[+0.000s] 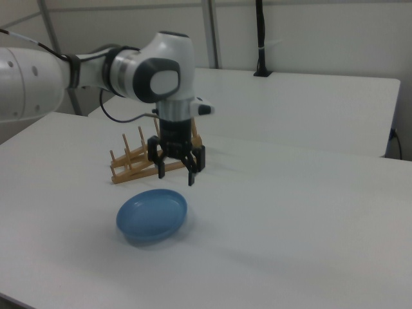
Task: Place plate in plate rack
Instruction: 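Move the open gripper over the light blue plate's rim, then lower the gripper and close it on the plate's rim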
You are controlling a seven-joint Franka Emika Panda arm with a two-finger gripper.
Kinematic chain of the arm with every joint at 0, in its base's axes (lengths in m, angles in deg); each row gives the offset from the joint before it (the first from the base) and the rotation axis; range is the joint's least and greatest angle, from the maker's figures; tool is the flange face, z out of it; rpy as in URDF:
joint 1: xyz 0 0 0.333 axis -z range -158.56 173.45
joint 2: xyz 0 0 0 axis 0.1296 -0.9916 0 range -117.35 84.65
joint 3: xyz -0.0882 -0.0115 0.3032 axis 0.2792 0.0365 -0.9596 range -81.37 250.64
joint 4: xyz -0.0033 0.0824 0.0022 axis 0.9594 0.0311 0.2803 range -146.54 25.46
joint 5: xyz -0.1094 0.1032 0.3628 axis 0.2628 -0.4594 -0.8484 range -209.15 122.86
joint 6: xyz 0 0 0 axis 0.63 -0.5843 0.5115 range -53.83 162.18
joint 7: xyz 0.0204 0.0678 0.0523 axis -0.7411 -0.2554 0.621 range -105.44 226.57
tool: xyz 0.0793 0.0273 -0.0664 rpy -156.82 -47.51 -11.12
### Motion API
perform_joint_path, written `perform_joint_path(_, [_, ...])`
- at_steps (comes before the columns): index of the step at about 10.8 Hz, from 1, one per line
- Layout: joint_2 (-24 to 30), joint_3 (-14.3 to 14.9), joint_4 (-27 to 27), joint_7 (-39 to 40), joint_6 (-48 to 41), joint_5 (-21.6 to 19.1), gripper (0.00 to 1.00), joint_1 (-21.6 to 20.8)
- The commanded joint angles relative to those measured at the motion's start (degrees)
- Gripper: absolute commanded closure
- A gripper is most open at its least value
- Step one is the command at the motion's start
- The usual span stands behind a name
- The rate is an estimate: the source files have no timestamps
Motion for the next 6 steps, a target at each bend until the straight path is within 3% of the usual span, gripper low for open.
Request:
perform_joint_path(1, [-3.0,1.3,-0.2,3.5,2.2,-0.8,0.17,-0.8])
perform_joint_path(6, [-5.3,1.3,-1.4,3.7,7.0,-0.5,0.23,-0.9])
